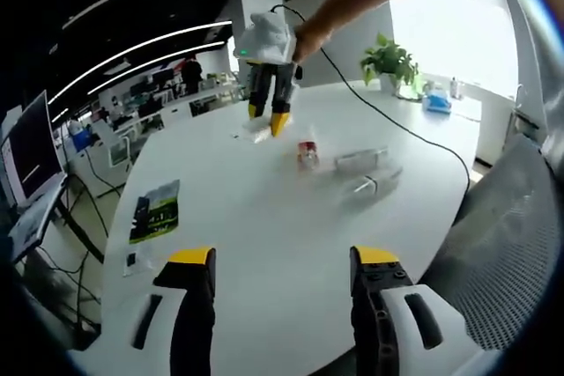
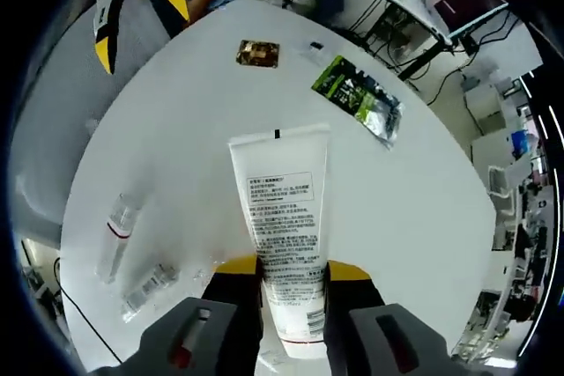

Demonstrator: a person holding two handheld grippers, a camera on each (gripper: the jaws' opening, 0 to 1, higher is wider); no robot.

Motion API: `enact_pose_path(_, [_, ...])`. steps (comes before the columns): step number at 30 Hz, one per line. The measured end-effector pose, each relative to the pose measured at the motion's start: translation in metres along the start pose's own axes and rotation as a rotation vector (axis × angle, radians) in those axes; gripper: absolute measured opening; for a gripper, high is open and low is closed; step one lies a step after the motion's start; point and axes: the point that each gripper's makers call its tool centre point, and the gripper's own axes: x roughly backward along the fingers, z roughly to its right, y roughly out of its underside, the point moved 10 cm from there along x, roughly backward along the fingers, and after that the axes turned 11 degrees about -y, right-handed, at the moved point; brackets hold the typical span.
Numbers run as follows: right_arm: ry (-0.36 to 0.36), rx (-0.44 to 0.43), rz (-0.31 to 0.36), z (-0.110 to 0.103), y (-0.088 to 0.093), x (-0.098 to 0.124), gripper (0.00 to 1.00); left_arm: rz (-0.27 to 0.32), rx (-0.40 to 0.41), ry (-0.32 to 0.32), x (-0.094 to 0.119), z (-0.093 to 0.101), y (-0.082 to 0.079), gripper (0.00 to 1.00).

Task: Arrange the skincare products in the storage area until every visible bottle or jar stands upright without overlapping.

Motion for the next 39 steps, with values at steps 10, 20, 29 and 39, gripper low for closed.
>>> enact_pose_path(10, [0.102,-0.077,0.132,-0.047,-0.023,0.031,0.20,0.023,-0.005,0.008,0.001,0.001,-0.003,0.57])
enact_pose_path(20, [0.190,-0.204,0.274,-0.107,-0.034,0.053,0.20,0.066,0.014,0.013,0.002,0.000,-0.007,0.63])
enact_pose_path(29, [0.217,-0.371,0.407,-0.154,-0.036,0.044,0.20,0.071,0.086,0.062,0.001,0.001,-0.010,0.71])
enact_pose_path(39, [0.245,-0.554,0.617,-0.190,-0.043,0.040,0.20,0.146,0.210,0.196,0.010,0.001,-0.030,0.70])
